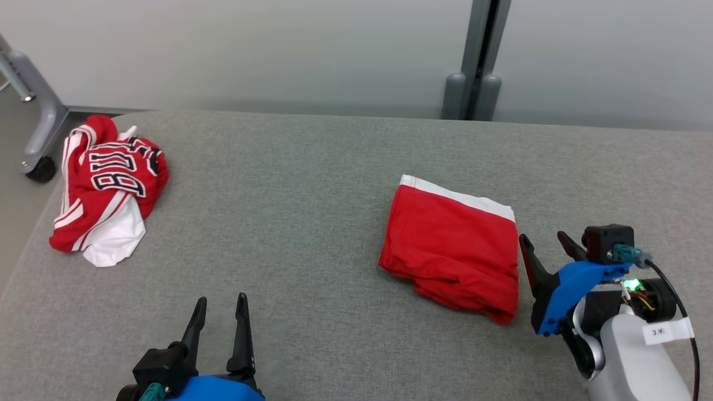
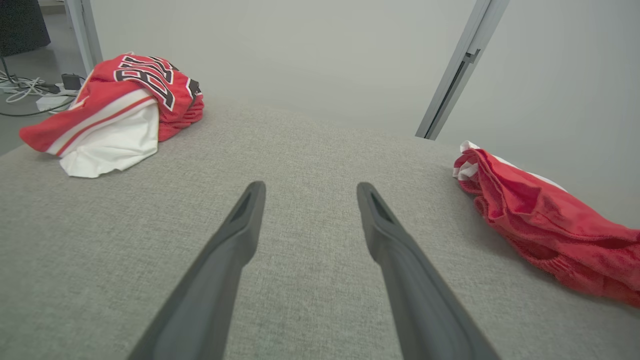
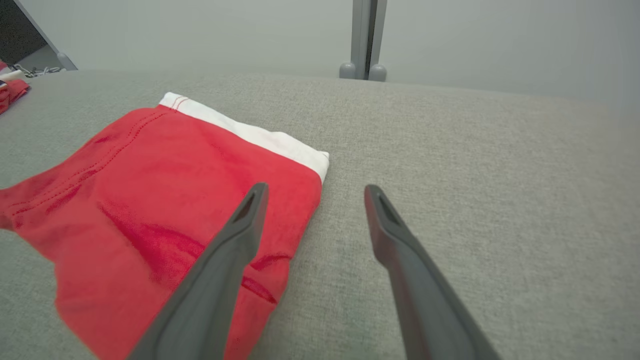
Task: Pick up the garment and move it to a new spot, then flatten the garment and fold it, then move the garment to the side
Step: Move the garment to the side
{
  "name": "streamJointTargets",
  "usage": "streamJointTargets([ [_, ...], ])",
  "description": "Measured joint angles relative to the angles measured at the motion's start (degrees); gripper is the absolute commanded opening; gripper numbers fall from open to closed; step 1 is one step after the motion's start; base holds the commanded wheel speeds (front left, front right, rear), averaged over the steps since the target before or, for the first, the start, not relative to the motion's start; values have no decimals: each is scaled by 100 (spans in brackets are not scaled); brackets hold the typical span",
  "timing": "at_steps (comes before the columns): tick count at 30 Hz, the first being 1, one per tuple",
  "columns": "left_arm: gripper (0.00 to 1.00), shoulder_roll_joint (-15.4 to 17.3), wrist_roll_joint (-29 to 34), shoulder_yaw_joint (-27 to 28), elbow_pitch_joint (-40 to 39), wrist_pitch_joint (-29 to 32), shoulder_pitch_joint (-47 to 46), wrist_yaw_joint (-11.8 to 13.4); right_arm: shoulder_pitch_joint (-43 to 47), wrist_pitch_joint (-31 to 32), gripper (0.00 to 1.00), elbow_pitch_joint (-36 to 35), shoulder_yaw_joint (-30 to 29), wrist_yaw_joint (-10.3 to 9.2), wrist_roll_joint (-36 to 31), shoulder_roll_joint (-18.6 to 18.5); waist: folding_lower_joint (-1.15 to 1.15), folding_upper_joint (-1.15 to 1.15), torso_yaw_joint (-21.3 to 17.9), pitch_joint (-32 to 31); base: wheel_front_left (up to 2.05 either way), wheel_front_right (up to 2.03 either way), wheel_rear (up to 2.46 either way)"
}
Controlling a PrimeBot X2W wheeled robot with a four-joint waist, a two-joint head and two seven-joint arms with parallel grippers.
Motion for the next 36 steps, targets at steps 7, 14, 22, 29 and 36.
streamJointTargets([
  [7,100,-77,0,20,3,0,-15,5,-392,1080,100,471,-392,0,-127,-79,0,0,431,166,0,0,0],
  [14,100,-126,38,68,18,0,-16,-19,-534,1780,100,791,-434,0,302,-152,0,0,714,308,0,0,0],
  [22,100,-155,158,69,9,-1,-45,-68,-691,1642,0,795,-149,0,656,-149,0,0,625,529,0,0,0],
  [29,100,-109,310,45,-222,-1,-252,-142,-875,1159,0,539,174,1,811,-385,0,0,31,865,0,0,0],
  [36,100,-63,463,-104,-459,9,-559,-213,-877,945,0,-14,103,0,918,-850,-1,0,-930,1313,0,0,0],
])
